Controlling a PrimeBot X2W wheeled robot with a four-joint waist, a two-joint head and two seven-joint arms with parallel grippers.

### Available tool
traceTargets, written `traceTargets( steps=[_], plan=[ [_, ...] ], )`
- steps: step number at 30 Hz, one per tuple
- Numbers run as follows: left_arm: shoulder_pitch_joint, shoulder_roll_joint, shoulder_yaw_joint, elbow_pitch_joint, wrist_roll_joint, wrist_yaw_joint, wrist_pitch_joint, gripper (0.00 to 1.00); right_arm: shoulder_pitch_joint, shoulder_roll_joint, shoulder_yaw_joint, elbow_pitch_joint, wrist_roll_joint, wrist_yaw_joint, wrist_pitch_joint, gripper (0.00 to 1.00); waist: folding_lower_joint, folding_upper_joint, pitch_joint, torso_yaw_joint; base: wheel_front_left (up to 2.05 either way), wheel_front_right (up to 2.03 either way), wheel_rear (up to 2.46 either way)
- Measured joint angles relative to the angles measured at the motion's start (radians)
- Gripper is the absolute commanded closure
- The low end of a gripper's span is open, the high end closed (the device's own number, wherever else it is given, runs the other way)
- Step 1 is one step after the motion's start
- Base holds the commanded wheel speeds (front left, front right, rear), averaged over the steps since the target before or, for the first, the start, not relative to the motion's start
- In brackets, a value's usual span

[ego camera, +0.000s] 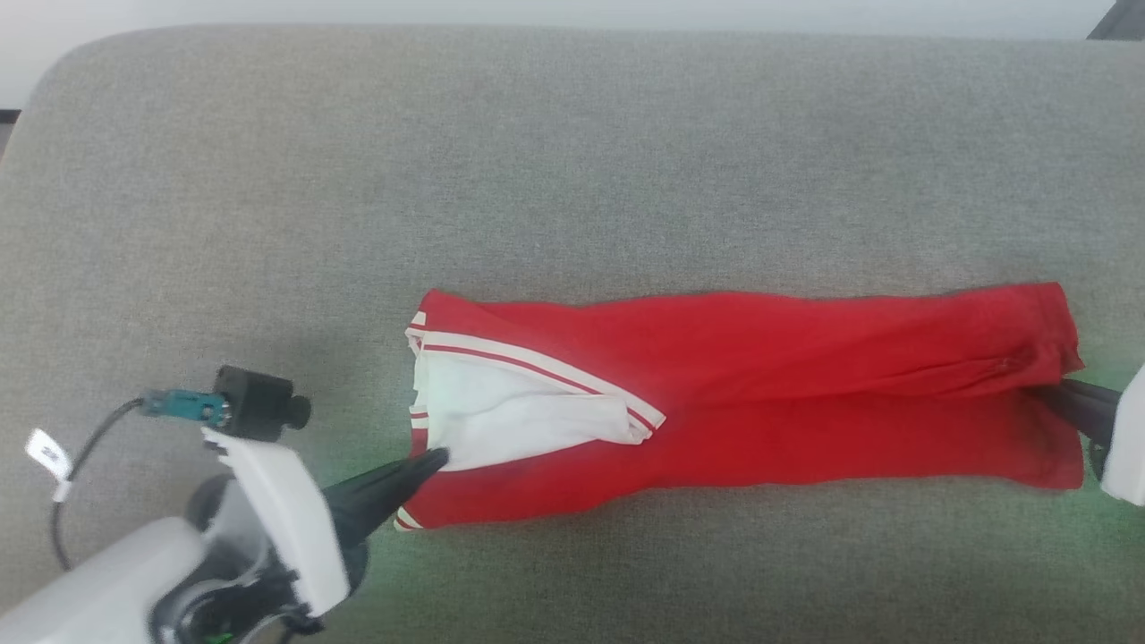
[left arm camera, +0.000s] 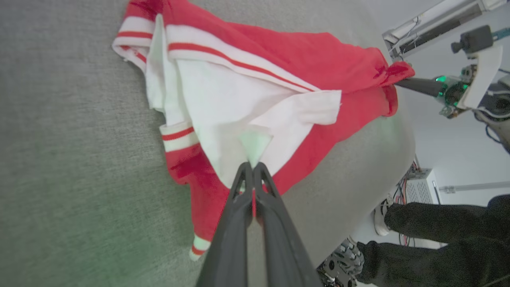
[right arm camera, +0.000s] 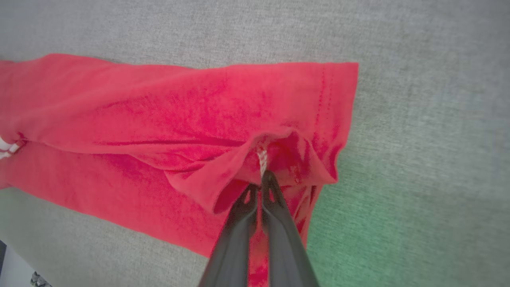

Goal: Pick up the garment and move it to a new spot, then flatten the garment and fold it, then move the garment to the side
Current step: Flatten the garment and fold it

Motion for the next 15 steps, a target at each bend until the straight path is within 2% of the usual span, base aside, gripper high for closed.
traceTargets(
  steps=[3,8,9,10,11,12,13,14,15],
  plan=[
    [-0.003,-0.067,-0.006,0.068,-0.017,0.0,-0.008,1.0,0.002,0.038,-0.01,0.03,-0.01,0.0,-0.015,1.0,0.0,0.0,0.009,0.001,0.0,0.0,0.0],
    [-0.017,-0.123,-0.015,0.155,-0.021,0.0,-0.026,1.0,-0.008,0.067,-0.012,0.054,-0.031,0.0,-0.025,1.0,0.0,0.0,0.02,-0.008,0.0,0.0,0.0],
    [-0.021,-0.127,-0.015,0.165,-0.02,0.0,-0.033,1.0,-0.011,0.068,-0.012,0.051,-0.042,0.0,-0.039,0.79,0.0,0.0,0.021,-0.01,0.0,0.0,0.0],
    [-0.022,-0.13,-0.015,0.178,-0.018,0.0,-0.043,0.87,-0.015,0.068,-0.014,0.042,-0.046,0.0,-0.055,0.53,0.0,0.0,0.021,-0.012,0.0,0.0,0.0],
    [-0.022,-0.133,-0.015,0.19,-0.016,0.0,-0.053,0.72,-0.02,0.071,-0.019,0.033,-0.04,0.0,-0.068,0.12,0.0,0.0,0.021,-0.013,0.0,0.0,0.0],
    [-0.021,-0.137,-0.014,0.198,-0.014,0.0,-0.071,0.53,-0.025,0.075,-0.024,0.025,-0.032,0.0,-0.081,0.0,0.0,0.0,0.02,-0.015,0.0,0.0,0.0],
    [-0.021,-0.142,-0.012,0.205,-0.01,0.0,-0.089,0.13,-0.025,0.078,-0.03,0.018,-0.027,0.0,-0.092,0.0,0.0,0.0,0.017,-0.016,0.0,0.0,0.0],
    [-0.021,-0.148,-0.011,0.209,-0.003,0.0,-0.108,0.0,-0.024,0.077,-0.034,0.013,-0.026,0.0,-0.101,0.0,0.0,0.0,0.013,-0.016,0.0,0.0,0.0],
    [-0.017,-0.154,-0.009,0.213,0.001,0.0,-0.13,0.0,-0.022,0.071,-0.036,0.007,-0.027,0.0,-0.105,0.0,0.0,0.0,0.008,-0.016,0.0,0.0,0.0]
  ],
)
